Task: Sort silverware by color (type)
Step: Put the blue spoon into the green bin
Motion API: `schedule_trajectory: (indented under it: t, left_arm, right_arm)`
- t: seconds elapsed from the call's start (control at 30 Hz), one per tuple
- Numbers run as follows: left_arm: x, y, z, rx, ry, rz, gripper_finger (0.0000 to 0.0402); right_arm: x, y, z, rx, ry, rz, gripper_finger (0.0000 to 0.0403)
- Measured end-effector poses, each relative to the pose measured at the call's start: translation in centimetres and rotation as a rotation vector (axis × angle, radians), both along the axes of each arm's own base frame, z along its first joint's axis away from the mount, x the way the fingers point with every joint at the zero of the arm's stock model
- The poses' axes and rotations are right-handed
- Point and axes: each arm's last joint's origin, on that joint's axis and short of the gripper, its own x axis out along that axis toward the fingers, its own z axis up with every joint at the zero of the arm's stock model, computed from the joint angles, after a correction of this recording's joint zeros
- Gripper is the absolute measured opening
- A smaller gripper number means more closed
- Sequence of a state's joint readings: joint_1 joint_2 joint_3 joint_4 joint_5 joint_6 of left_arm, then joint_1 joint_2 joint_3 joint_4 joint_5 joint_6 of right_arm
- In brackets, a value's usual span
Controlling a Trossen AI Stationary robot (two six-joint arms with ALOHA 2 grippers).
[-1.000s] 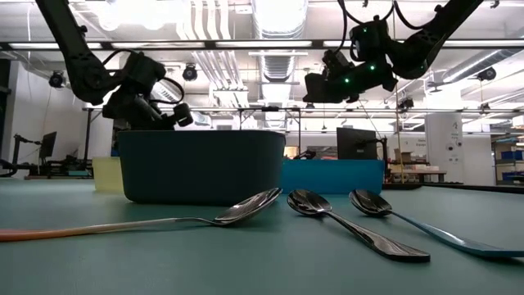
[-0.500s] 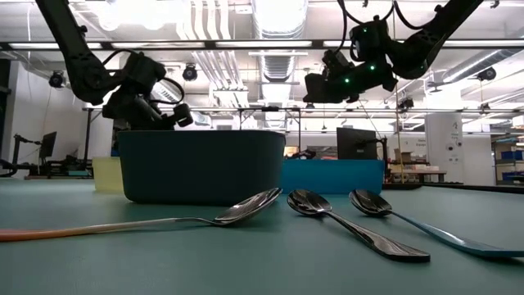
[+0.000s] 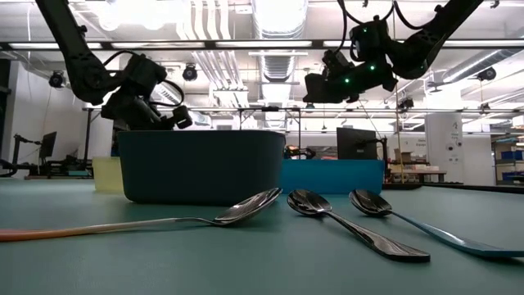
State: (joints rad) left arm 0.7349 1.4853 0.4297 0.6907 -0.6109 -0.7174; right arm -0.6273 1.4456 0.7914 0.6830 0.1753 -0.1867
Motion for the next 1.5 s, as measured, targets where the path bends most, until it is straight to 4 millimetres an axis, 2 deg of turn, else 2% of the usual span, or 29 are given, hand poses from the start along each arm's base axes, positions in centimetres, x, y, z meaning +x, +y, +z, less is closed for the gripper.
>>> schedule_trajectory:
  t: [0.3,1.0,1.5]
  left_arm:
    - [0.0,0.0,-0.01,-0.001,-0.003,0.0,0.0043]
    - [-0.13,-0.12,-0.42,-0.043,-0.01,0.014,0.0076]
    - [-0.29,-0.28,-0.9,-0.089,-0.003,0.028,0.0127]
  right_arm:
    - [0.0,0.0,0.0,-0.004,0.005,0.0,0.0082]
    - [0.0,0.0,-0.07,-0.006,0.016,0.001,0.0094]
    - [-0.01,0.01,-0.14,-0.008,0.028,0.001,0.0103]
